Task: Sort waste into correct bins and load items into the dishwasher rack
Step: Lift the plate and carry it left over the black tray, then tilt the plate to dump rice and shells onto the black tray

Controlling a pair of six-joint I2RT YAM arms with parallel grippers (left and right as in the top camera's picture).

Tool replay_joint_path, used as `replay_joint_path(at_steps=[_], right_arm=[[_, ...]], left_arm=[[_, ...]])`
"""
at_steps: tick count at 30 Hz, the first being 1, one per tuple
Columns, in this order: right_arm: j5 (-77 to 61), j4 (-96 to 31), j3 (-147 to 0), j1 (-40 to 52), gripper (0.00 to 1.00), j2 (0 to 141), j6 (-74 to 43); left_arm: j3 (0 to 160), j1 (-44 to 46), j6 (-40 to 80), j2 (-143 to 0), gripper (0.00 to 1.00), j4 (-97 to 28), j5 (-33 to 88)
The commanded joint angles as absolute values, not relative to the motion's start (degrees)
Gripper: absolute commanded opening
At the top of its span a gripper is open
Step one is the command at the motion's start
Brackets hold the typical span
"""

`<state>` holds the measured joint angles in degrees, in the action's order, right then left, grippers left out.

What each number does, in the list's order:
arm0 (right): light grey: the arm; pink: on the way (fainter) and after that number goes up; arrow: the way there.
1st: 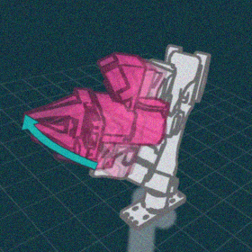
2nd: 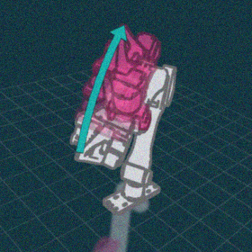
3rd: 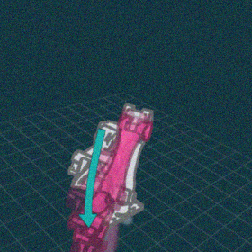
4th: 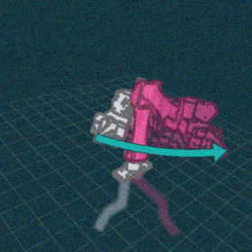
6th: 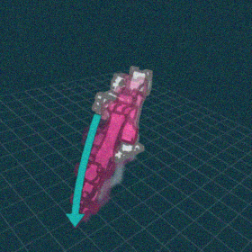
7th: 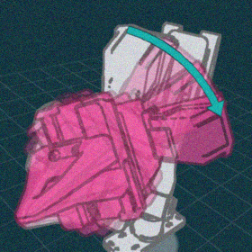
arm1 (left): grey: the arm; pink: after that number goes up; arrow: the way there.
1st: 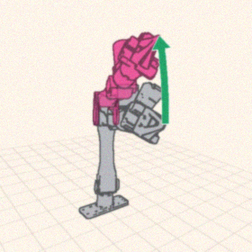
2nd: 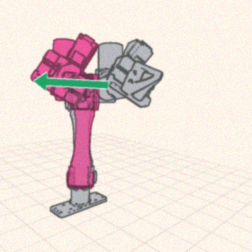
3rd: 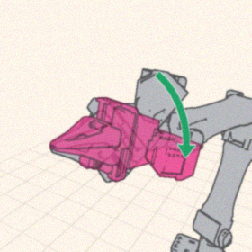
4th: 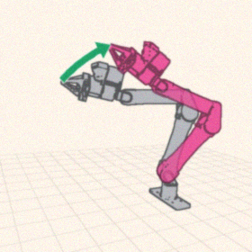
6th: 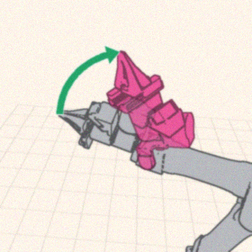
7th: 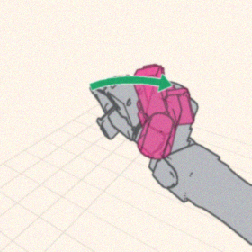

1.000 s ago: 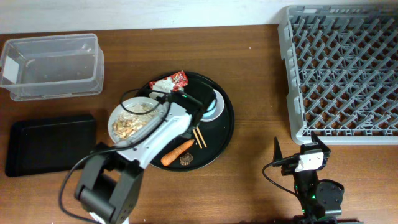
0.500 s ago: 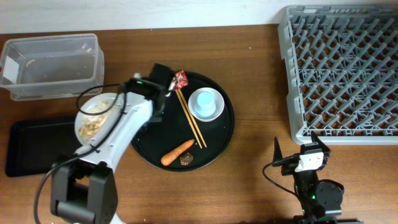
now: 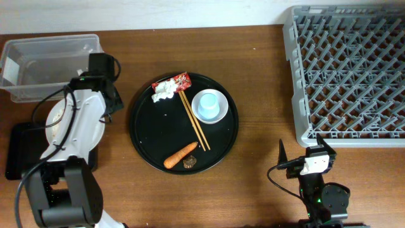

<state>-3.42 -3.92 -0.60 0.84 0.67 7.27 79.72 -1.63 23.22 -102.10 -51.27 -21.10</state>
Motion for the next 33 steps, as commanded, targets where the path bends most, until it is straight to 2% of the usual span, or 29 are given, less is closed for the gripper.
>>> replay_joint_path(at_steps=[1,6,20,26,33], right_arm=[[-2.92,-4.32,-0.32,0.64,0.98,0.32,7.05],[-2.92,-4.32,-0.32,0.64,0.98,0.32,7.05],[-2.92,-4.32,-0.32,0.64,0.98,0.32,7.05],[-2.92,-4.32,-0.32,0.64,0.98,0.32,7.05],[-2.92,-4.32,-0.32,0.64,0.98,0.32,7.05]], left_arm=[[80.95,-5.76,20.27,-100.57,0.0,-47.94,-19.18],[80.88,-11.86,19.42,-100.6,0.0,-44.34,-12.36],[80.84,-29.91,19.38,-100.6,0.0,-43.03,16.45],[80.84,-34.48,18.04,-100.57,0.0,-42.63,22.5],[80.84,-37.5,17.69,-100.57,0.0,-39.99,37.89]])
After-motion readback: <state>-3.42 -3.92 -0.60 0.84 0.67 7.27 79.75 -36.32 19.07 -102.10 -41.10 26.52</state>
